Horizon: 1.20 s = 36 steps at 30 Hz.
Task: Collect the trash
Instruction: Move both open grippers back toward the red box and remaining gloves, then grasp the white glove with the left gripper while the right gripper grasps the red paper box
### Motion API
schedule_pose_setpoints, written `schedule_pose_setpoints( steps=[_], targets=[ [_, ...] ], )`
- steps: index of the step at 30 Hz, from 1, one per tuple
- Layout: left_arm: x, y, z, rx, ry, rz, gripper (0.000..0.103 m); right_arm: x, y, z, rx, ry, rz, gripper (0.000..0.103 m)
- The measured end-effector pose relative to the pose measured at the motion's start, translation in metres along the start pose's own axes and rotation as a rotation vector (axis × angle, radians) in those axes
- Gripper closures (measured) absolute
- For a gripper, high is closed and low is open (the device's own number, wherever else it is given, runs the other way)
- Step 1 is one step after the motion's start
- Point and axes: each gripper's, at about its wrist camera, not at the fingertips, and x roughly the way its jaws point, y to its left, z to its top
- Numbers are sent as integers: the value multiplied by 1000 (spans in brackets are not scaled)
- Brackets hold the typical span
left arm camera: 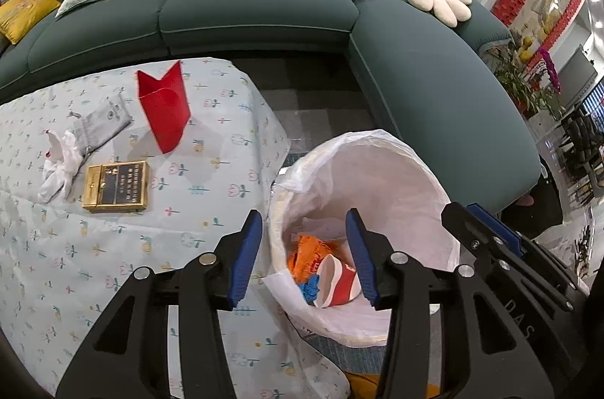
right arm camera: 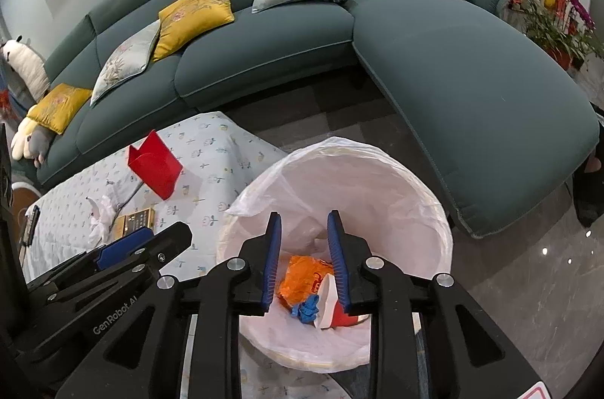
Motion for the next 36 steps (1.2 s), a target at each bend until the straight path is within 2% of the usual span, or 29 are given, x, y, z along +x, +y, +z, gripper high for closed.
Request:
schedule_pose_setpoints(
  steps=[5, 8, 13, 15, 24, 27, 36],
  targets=[
    [-5, 20, 1, -28, -7, 16, 59, 1, 22, 2, -31, 2, 13, 69],
    [-7, 38, 1, -57, -15, 33, 52, 4, 40, 3, -58, 6, 21, 64],
    [-10, 75, 1, -109, -20, 75, 48, 12, 73, 3, -107, 16, 32, 57],
    [-12, 95, 0, -142, -23, 97, 45, 17, 89, 2, -128, 22, 42, 56],
    [-10, 178, -1, -259, -19, 165, 43, 45, 148, 4, -196, 46, 73, 54],
    [-8, 203, 0, -296, -18, 186, 39, 60, 167, 8, -211, 54, 81, 54],
    [15, 264, 15, -385, 3, 218, 39, 108, 218, 26, -244, 72, 98, 52]
  ],
)
